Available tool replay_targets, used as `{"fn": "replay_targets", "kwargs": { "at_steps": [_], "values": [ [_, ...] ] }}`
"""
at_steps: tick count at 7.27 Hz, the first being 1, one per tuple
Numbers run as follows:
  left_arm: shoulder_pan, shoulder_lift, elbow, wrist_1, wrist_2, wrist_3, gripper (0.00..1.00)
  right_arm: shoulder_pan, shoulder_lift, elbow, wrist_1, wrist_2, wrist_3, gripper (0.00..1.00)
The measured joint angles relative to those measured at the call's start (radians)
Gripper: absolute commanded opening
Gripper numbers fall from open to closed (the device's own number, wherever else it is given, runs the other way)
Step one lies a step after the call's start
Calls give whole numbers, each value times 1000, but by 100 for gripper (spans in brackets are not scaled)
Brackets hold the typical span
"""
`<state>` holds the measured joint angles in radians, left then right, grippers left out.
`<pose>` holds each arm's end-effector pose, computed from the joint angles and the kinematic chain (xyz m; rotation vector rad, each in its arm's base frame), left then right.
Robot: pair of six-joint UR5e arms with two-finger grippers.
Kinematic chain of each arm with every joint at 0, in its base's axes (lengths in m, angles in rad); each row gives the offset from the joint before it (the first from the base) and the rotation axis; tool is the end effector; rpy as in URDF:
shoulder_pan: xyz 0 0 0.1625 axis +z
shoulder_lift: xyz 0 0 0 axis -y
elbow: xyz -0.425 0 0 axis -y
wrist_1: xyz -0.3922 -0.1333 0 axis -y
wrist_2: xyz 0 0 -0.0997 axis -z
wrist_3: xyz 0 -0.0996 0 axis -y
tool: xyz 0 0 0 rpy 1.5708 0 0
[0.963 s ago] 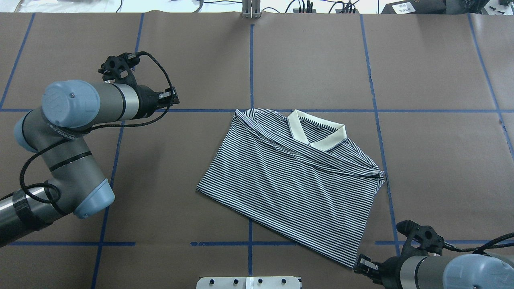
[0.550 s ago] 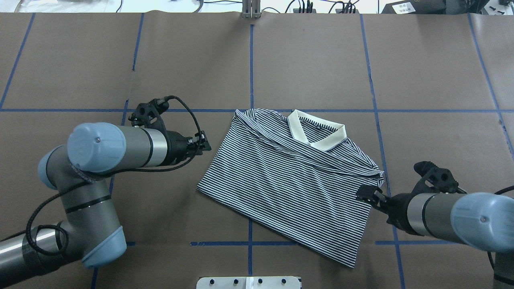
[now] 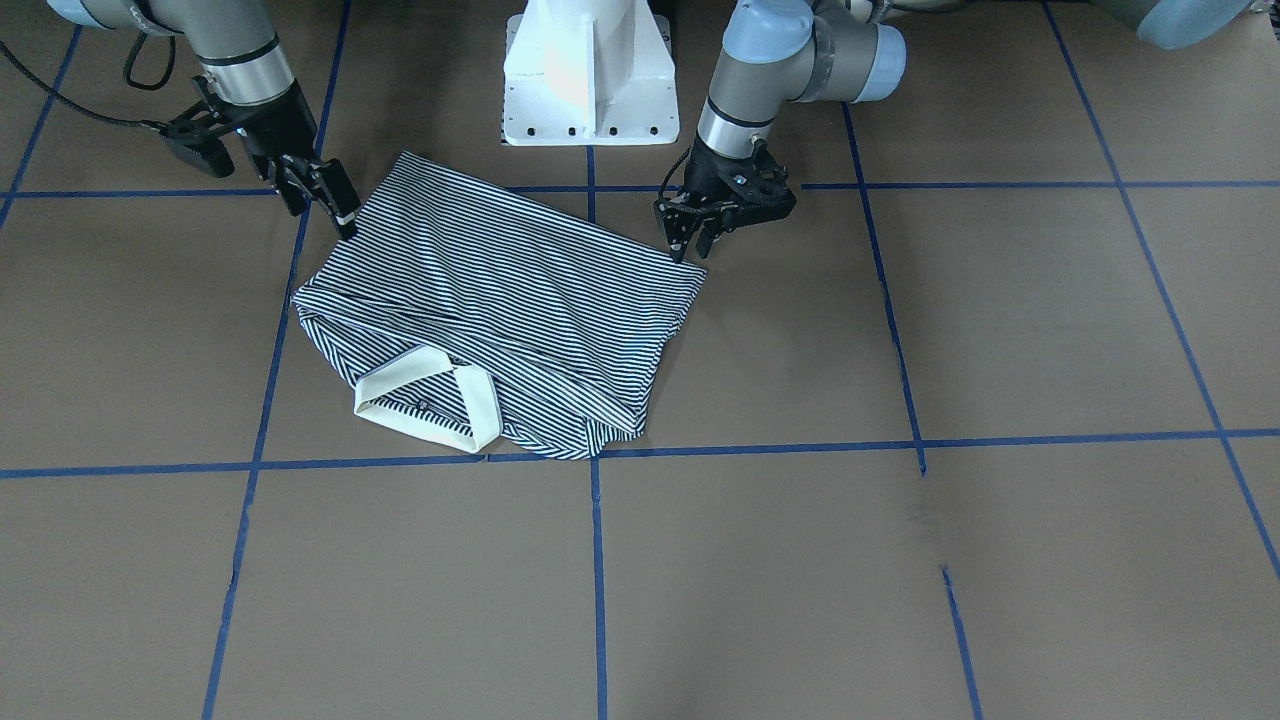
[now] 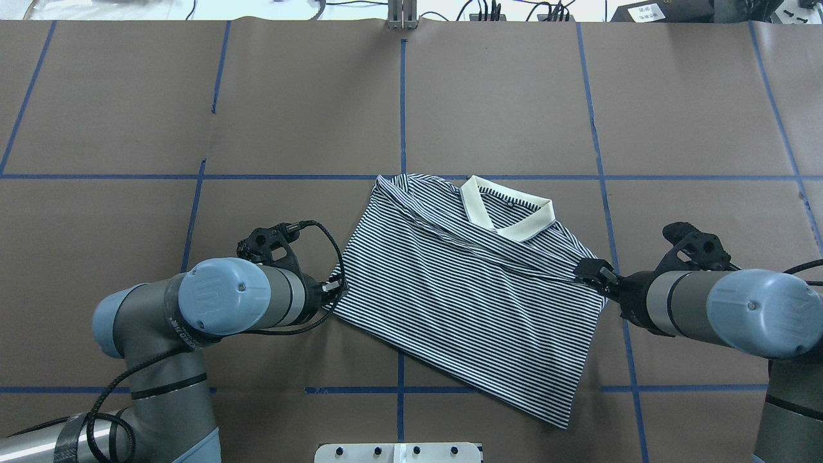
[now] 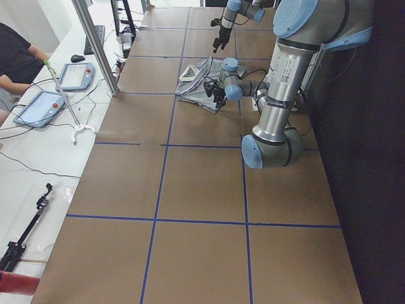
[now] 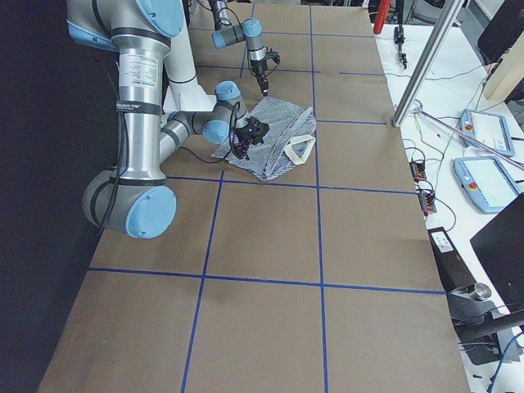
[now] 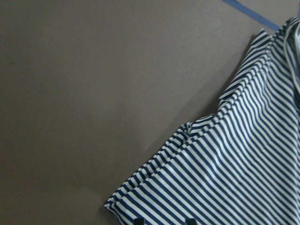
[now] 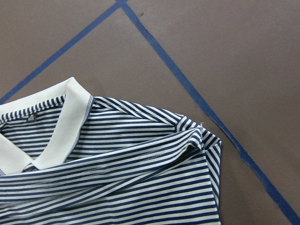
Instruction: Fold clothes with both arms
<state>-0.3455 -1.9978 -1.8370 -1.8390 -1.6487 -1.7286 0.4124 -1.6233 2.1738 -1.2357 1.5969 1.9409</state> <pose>0.5372 -0.3268 0.2738 0.0187 0.9714 -0.4261 -0.3618 -0.3010 0.3676 -0.0058 -0.9069 0.7181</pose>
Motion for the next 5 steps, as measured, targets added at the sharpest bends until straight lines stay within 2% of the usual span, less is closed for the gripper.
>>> {"fn": "replay_targets", "kwargs": {
  "at_steps": [4,5],
  "values": [
    [2,-23,49,39,2,2,45,9,33,-24,1,-1,-2,100],
    [2,-23,50,53,2,2,38,9,33,-25,1,-1,-2,100]
  ]
}}
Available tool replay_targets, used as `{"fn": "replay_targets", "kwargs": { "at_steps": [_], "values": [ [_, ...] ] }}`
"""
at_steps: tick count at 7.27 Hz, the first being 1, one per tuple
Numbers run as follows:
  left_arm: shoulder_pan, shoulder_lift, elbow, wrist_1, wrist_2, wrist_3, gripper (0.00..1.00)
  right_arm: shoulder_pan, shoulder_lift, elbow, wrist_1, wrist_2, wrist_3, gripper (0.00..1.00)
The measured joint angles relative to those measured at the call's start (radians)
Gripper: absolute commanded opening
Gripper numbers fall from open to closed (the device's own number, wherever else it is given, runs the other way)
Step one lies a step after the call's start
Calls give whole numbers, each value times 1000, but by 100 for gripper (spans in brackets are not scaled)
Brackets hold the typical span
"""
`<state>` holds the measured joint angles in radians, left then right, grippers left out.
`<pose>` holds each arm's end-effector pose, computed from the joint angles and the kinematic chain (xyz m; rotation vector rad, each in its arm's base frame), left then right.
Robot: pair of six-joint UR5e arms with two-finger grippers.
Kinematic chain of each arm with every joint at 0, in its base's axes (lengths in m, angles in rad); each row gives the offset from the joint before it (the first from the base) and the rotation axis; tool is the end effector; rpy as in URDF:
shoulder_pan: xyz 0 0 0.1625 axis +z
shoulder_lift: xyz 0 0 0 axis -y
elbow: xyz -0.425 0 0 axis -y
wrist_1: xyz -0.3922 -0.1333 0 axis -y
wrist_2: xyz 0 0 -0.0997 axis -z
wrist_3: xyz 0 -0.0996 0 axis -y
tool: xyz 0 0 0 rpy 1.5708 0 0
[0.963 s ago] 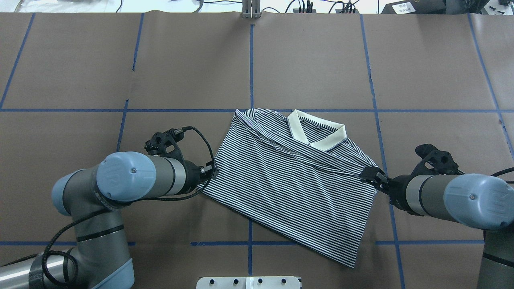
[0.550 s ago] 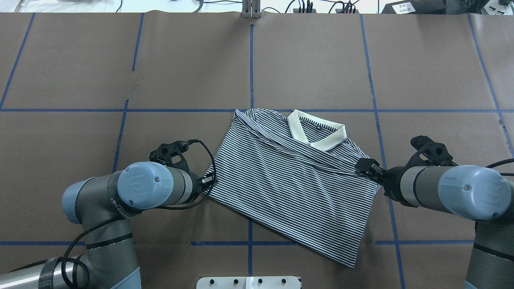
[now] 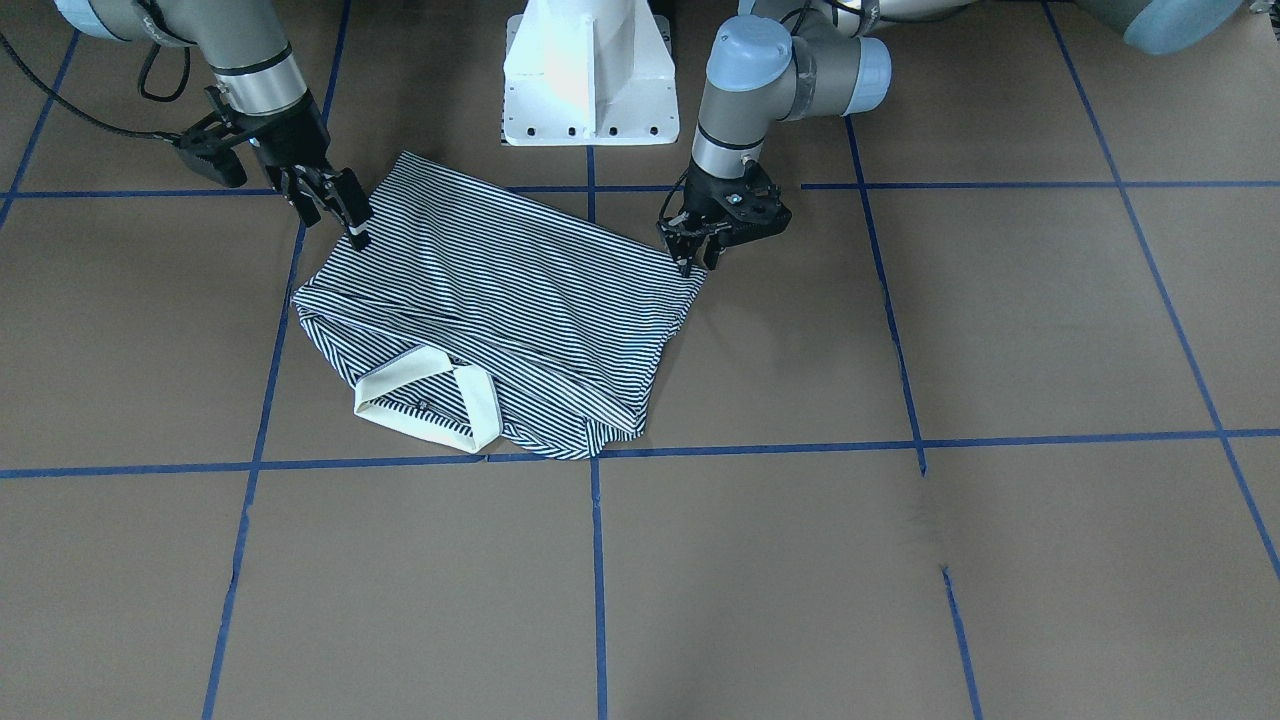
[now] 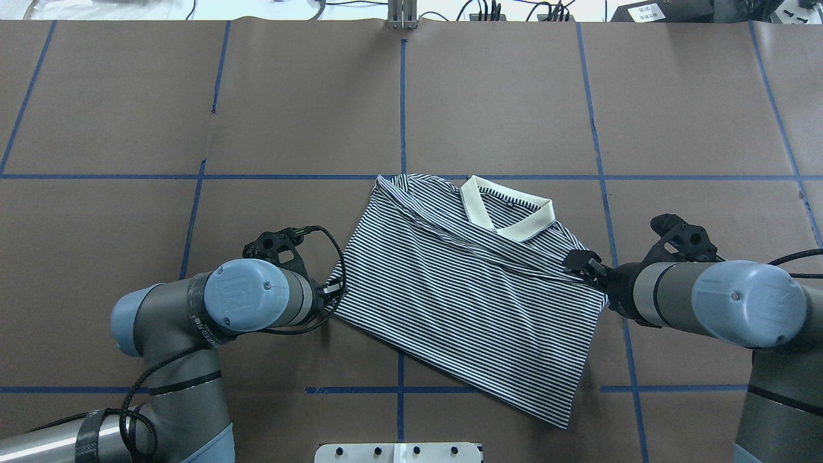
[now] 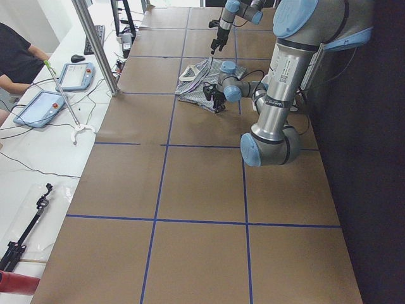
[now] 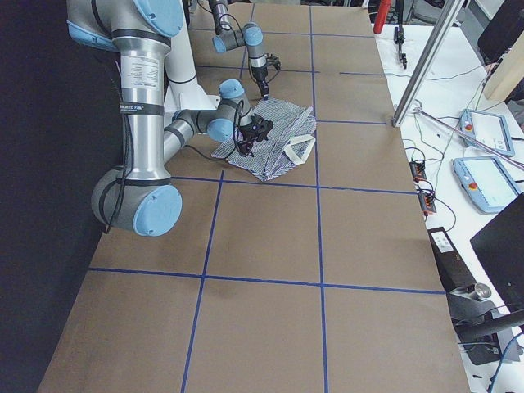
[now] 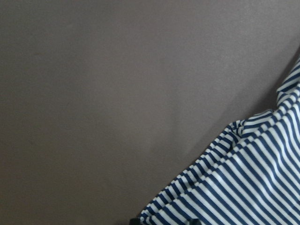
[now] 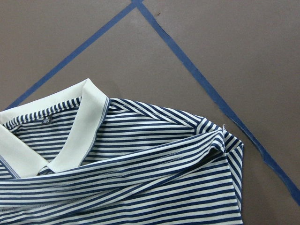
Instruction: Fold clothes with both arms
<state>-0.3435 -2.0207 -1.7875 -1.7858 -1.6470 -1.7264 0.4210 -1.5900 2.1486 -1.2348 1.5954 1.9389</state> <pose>0.5538 -0.3316 0.2889 0.0119 0.8914 -0.4324 -0.3704 -0.3092 0.3641 0.0007 -0.9165 0.7237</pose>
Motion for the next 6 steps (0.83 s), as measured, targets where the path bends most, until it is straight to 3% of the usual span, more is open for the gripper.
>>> {"fn": "replay_targets", "kwargs": {
  "at_steps": [1,2,3,6],
  "values": [
    [0,0,0,7,1,0,32,0,0,-1,0,-1,0,100],
    [-2,0,0,10,1,0,10,-1,0,-2,0,-4,0,100],
    [-3,1,0,12,1,-1,0,-1,1,-2,0,-5,0,100],
    [-18,4,-3,17,1,0,0,-1,1,-7,0,-6,0,100]
  ]
}}
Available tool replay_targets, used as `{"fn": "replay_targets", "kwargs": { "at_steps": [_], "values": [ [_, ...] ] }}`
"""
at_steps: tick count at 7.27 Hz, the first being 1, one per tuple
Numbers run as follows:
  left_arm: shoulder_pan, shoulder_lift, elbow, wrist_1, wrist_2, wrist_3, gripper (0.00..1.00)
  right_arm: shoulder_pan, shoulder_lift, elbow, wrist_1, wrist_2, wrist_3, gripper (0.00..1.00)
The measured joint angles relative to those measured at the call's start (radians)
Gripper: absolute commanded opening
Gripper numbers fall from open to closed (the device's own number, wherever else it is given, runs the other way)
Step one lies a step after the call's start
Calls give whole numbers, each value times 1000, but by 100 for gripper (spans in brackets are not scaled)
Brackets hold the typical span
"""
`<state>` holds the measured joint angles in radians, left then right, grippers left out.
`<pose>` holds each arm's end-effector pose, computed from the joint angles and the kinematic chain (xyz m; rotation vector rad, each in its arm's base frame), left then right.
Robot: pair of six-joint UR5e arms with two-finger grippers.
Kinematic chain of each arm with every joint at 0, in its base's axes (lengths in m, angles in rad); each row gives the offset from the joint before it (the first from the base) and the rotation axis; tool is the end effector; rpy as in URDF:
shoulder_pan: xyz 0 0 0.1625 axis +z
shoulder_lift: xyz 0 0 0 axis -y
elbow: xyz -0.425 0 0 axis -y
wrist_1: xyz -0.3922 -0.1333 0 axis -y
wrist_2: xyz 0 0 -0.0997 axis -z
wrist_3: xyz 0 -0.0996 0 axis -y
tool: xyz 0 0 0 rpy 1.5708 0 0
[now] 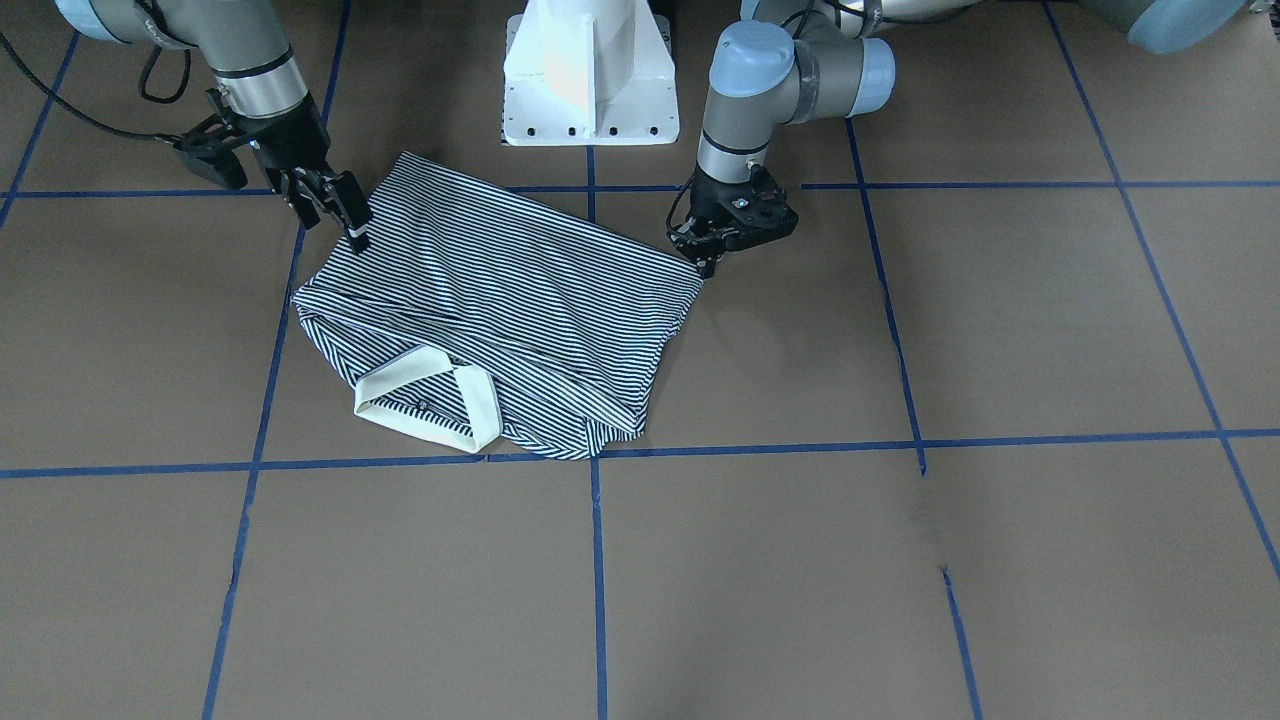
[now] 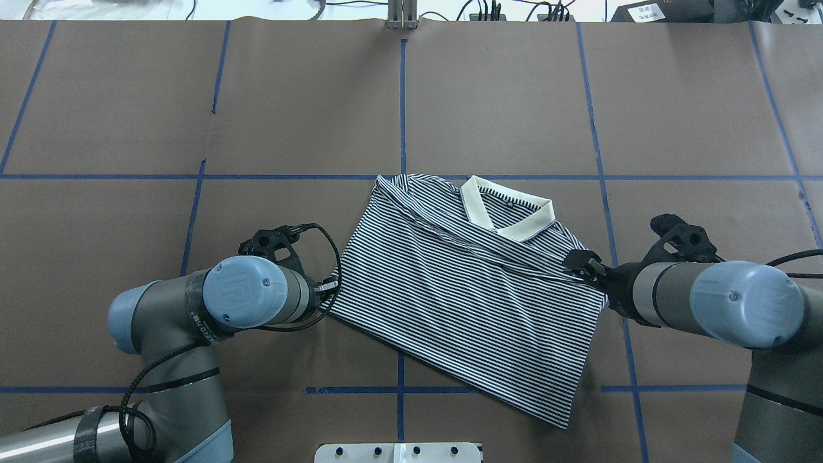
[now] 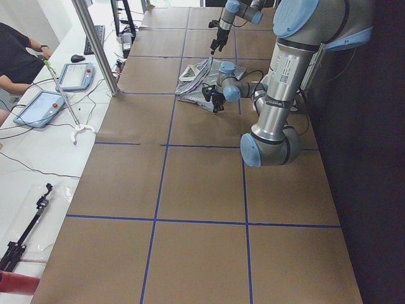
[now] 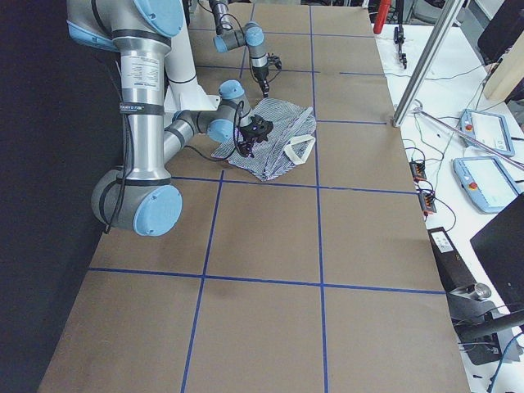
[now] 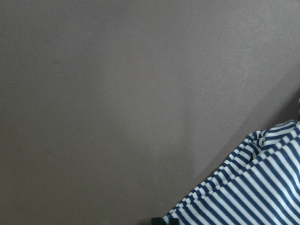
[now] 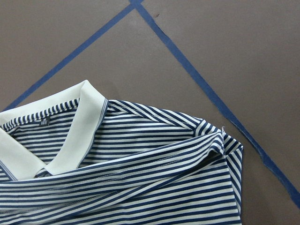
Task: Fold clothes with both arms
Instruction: 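Fold the shirt side over with the left gripper while the right gripper withdraws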
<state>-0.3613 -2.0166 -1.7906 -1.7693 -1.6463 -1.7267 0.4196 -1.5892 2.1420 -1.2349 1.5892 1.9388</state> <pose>0.5467 -0.3411 0.2924 0.0183 0.8744 -0.4516 -0.3721 -0.3100 0.3669 0.0059 -0.9104 0.7259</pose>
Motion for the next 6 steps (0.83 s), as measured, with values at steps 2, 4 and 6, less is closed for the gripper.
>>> {"fn": "replay_targets", "kwargs": {
  "at_steps": [2,4,6],
  "values": [
    [-42,-1,-13,31,-1,49,0,1,1,-1,0,0,0,100],
    [-71,-1,-14,43,-1,99,0,3,5,4,0,0,0,100],
    [-136,-1,9,31,6,201,0,13,13,5,0,0,0,100]
  ]
}}
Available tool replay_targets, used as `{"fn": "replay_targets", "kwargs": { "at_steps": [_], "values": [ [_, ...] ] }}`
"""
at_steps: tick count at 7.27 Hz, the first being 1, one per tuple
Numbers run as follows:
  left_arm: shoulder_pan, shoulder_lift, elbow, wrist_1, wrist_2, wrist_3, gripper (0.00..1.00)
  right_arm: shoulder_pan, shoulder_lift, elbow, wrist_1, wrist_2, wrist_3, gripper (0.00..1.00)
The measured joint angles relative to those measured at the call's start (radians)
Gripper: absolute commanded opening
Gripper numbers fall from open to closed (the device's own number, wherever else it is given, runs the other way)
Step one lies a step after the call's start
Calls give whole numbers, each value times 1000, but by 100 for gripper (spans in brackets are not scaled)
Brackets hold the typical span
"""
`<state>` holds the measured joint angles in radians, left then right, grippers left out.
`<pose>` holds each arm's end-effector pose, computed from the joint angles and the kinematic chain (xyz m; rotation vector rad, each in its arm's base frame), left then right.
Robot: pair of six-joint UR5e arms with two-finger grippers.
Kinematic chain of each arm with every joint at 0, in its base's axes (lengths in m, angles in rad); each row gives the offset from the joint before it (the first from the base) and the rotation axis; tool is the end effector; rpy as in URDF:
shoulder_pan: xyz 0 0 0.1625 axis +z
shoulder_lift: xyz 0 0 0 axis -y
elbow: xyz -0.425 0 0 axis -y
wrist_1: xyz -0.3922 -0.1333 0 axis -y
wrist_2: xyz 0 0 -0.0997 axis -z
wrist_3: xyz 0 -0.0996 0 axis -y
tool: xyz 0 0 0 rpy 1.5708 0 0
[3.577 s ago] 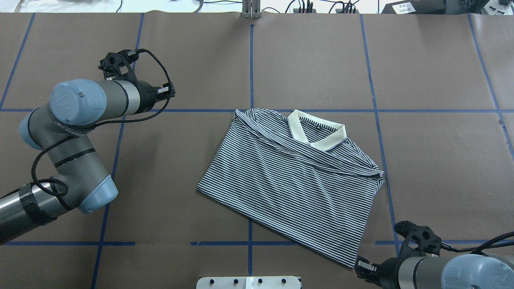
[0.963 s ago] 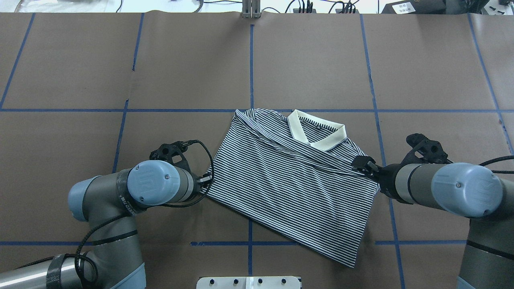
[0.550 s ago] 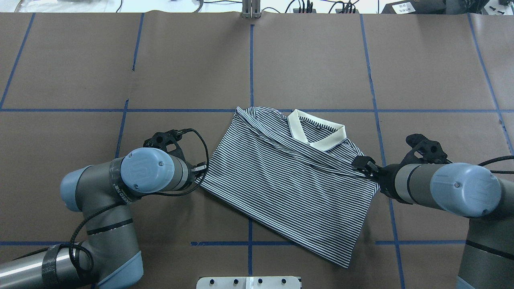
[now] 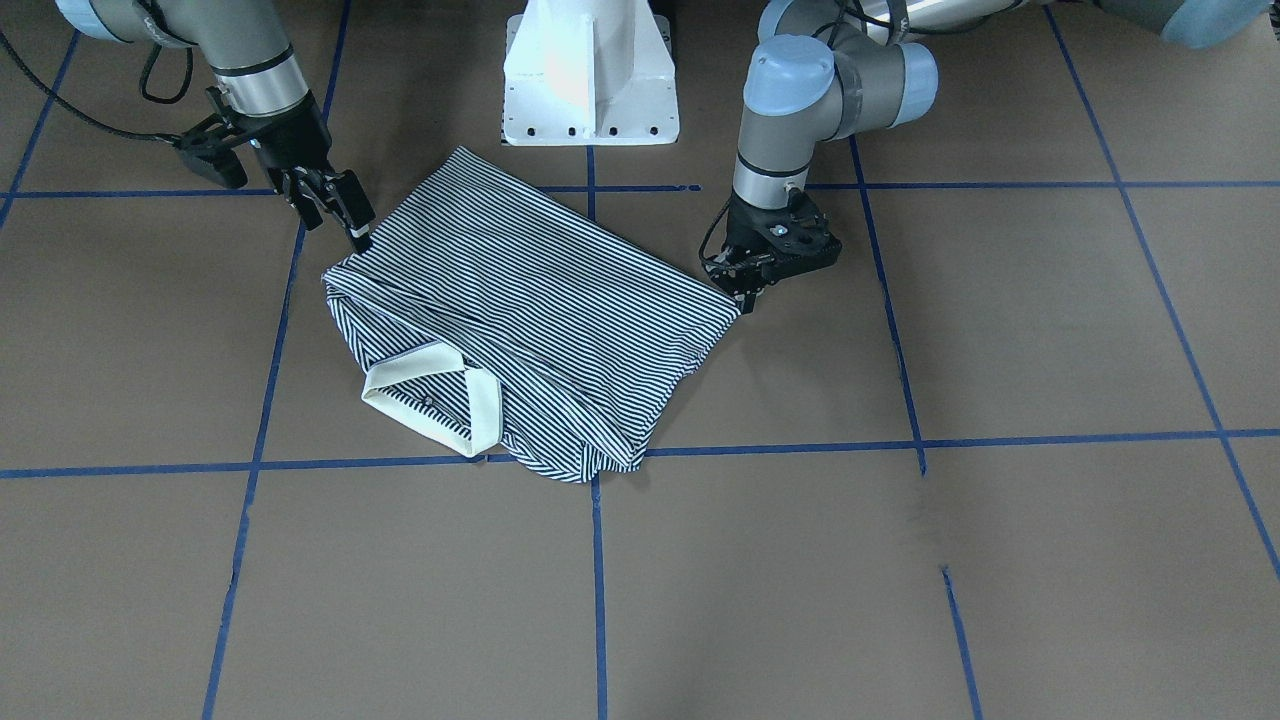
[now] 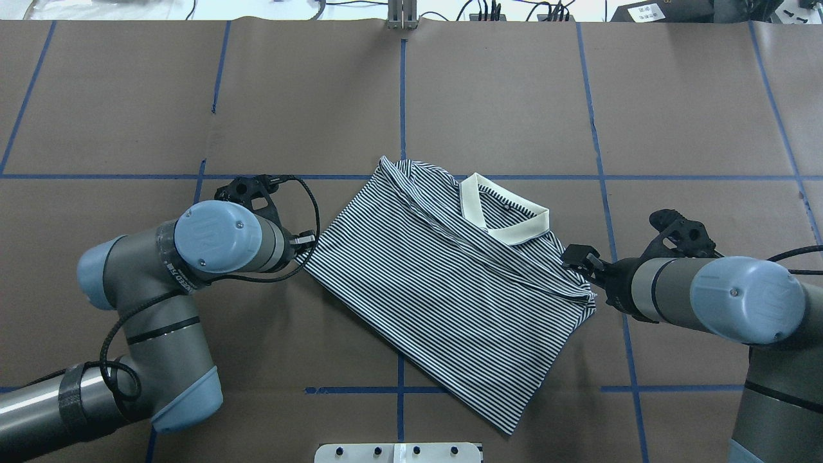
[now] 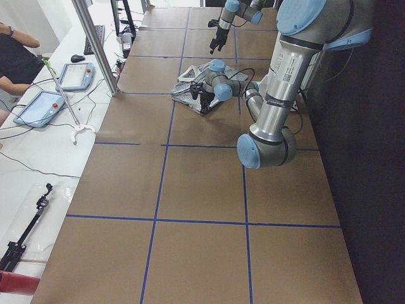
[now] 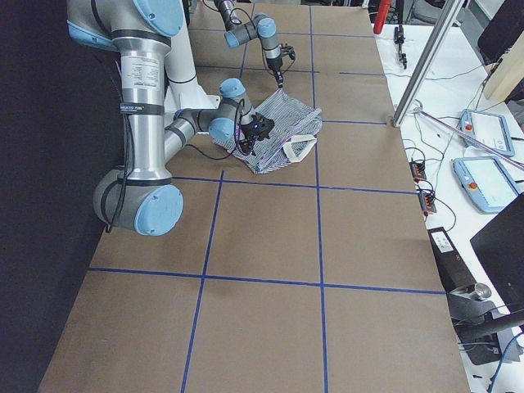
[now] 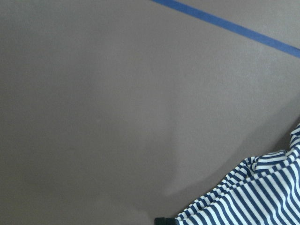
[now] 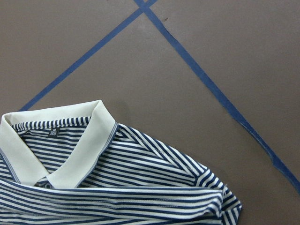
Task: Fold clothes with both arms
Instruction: 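Fold the shirt side over with the left gripper while the right gripper withdraws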
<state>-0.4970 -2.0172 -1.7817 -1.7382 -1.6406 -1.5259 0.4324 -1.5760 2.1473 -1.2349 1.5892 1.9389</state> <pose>0.4976 -0.4136 0.3004 0.1584 0.8176 -0.3971 -0.3694 -0.3153 0.3582 0.0123 -0.9300 0.7354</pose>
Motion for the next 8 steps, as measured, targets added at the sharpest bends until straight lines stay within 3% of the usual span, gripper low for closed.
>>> {"fn": "replay_targets", "kwargs": {
  "at_steps": [1,3,6,7,8],
  "values": [
    [-46,-2,38,-51,15,59,0,4,1,1,0,0,0,100],
    [-156,-65,226,-263,39,138,0,12,1,3,0,0,0,100],
    [-277,-324,705,-537,41,232,0,32,1,9,1,0,0,100],
    [-310,-382,840,-619,41,272,24,42,1,12,0,0,0,100],
    [-329,-406,900,-657,40,294,29,48,4,13,0,0,0,100]
  ]
}}
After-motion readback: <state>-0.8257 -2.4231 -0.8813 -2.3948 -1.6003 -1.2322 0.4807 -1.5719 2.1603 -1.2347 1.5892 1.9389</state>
